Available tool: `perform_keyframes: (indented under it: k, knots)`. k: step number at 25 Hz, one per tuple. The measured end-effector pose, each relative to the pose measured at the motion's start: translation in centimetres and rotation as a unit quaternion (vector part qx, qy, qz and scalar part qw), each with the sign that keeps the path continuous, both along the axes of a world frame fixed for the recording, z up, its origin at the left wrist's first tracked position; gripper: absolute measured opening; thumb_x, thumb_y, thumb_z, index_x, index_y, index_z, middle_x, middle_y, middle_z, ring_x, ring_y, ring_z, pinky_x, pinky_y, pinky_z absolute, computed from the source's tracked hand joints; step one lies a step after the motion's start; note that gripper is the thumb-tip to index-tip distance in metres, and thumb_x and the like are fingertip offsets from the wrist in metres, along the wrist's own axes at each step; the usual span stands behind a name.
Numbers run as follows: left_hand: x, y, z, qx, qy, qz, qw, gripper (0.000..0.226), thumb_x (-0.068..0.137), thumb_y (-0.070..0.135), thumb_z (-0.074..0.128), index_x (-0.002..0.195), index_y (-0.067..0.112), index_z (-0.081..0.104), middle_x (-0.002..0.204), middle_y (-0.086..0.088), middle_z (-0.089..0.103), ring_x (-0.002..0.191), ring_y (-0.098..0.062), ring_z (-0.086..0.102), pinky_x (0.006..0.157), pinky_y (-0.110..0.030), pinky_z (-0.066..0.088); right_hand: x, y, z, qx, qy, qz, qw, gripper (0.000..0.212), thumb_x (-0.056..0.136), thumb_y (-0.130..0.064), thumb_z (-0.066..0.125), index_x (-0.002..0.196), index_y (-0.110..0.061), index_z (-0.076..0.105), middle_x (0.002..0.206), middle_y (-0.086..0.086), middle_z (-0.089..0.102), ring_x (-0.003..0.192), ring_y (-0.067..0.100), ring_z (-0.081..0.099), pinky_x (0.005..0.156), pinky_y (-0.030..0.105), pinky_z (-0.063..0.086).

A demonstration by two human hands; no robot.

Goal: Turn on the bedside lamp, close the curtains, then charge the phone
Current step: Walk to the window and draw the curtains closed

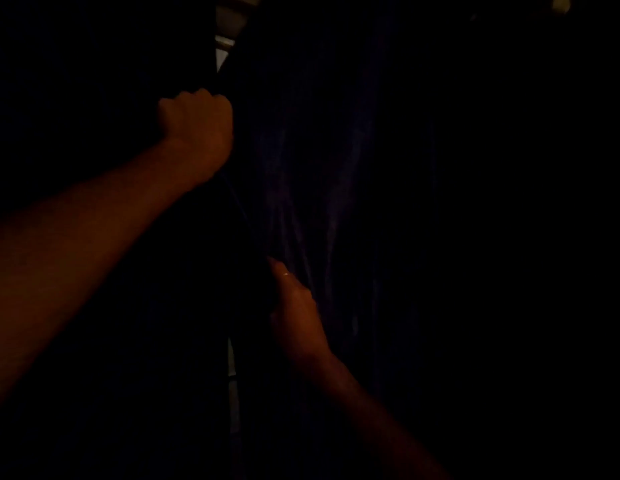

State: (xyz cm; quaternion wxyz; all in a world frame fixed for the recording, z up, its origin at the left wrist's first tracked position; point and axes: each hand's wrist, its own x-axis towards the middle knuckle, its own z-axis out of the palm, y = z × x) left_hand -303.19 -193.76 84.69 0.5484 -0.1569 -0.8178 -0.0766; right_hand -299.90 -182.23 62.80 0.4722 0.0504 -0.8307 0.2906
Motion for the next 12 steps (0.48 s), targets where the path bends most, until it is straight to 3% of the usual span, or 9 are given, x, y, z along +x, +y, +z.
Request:
perform_keyframes:
  k: [4,6,8,10,12]
  knots:
    - [-0.5,-7.9,-2.5,0.035,-0.007,0.014,0.999,0.027,0.086,0.010,0.060,0.107,-0.006,0.058,0.105,-0.033,0.059,0.099,-0.049,0.056,0.082,-0.053,0.044,-1.5,-6.1,-1.6,0.000,-0.044,0.061,0.997,0.069,0.082,0.008,0.051,0.141,-0.025,0.035,0.132,0.006,0.054,0.117,0.020,0.056,0.099,0.036,0.049]
    - [-1.3,-10.9,-5.0,0.044,-0.029,0.028,0.998,0.036,0.087,0.012,0.060,0.118,-0.005,0.053,0.105,-0.032,0.059,0.096,-0.048,0.057,0.078,-0.052,0.046,-1.9,-8.3,-3.5,0.016,-0.083,0.082,0.993,0.066,0.085,0.006,0.049,0.142,-0.022,0.034,0.134,0.009,0.053,0.118,0.022,0.055,0.102,0.037,0.047]
    - [-2.0,-12.3,-7.5,0.035,-0.058,0.043,0.997,0.053,0.091,0.016,0.054,0.139,0.002,0.037,0.104,-0.030,0.060,0.092,-0.045,0.060,0.069,-0.046,0.046,-2.2,-10.0,-5.4,0.006,-0.130,0.105,0.986,0.053,0.092,-0.010,0.046,0.142,-0.023,0.036,0.135,0.009,0.052,0.121,0.024,0.053,0.106,0.040,0.043]
    - [-2.5,-12.4,-8.8,0.011,-0.051,0.033,0.998,0.062,0.094,0.019,0.049,0.148,0.008,0.021,0.104,-0.027,0.062,0.089,-0.042,0.061,0.064,-0.043,0.044,-2.2,-11.4,-6.7,0.003,-0.153,0.112,0.982,0.048,0.094,-0.038,0.035,0.140,-0.027,0.037,0.141,0.006,0.048,0.129,0.023,0.047,0.111,0.040,0.037]
    - [-2.4,-11.7,-9.1,-0.003,-0.037,-0.004,0.999,0.065,0.093,0.021,0.051,0.149,0.011,0.017,0.105,-0.026,0.062,0.089,-0.042,0.061,0.067,-0.045,0.047,-2.4,-12.2,-7.4,-0.001,-0.164,0.110,0.980,0.050,0.093,-0.038,0.036,0.142,-0.025,0.035,0.143,0.006,0.047,0.129,0.024,0.046,0.111,0.039,0.036]
